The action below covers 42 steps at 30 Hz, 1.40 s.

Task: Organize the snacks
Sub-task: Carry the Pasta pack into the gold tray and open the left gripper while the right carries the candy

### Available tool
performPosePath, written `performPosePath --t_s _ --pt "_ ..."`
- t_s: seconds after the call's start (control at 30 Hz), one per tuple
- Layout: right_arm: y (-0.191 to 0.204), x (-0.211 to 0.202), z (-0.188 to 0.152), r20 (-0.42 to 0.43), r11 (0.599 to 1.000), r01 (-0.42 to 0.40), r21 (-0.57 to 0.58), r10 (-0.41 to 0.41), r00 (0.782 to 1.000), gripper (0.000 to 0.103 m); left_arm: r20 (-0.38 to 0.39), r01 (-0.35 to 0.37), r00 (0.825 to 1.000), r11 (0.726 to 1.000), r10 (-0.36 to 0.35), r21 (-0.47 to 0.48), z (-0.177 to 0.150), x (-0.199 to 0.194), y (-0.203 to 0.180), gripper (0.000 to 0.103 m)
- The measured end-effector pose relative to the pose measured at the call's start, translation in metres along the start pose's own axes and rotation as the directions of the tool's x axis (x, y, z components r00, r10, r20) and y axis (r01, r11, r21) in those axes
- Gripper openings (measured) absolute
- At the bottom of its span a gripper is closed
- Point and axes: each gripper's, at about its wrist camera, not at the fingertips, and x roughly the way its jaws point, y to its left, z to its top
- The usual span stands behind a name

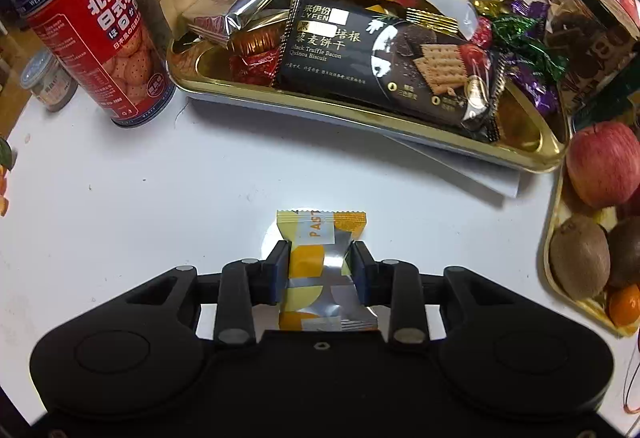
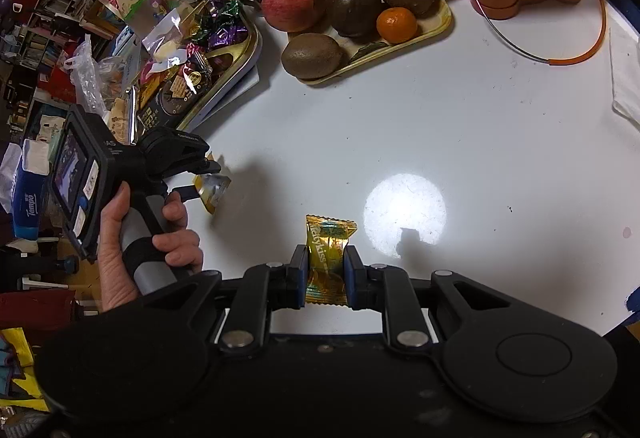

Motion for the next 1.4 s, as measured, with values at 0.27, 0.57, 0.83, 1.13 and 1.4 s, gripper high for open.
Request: performPosePath --t_s 0.27,0.57,0.83,1.13,1.4 --pt "-0.003 0.001 0.003 0.022 0.999 0.035 0.001 -0.035 0.999 0.02 0.103 -0.055 0.994 0.988 0.04 0.147 -0.038 -0.055 -0.006 0.041" --pt "-0.013 0.013 0.007 0.041 0.99 0.138 -0.012 -0.137 0.99 0.02 0.132 -0.013 0.991 0.965 -0.022 0.262 -0.094 -0.11 0.022 0.041" --pt "-0.016 0.025 0.007 0.055 0.976 0.212 -0.051 -0.209 0.976 0.02 0.084 0.032 0.995 0.953 -0.059 0.3 -0.146 -0.128 0.054 0.041" --pt "-0.009 0.028 -0.008 0.097 0.963 0.224 -0.149 -0.211 0.973 0.02 0.008 0.096 0.995 0.951 -0.103 0.294 -0.192 -0.141 0.081 0.041" --pt "-0.015 0.002 -0.034 0.174 0.959 0.182 -0.218 -0.146 0.974 0.02 -0.041 0.149 0.989 0.939 -0.144 0.31 -0.226 -0.155 0.096 0.041"
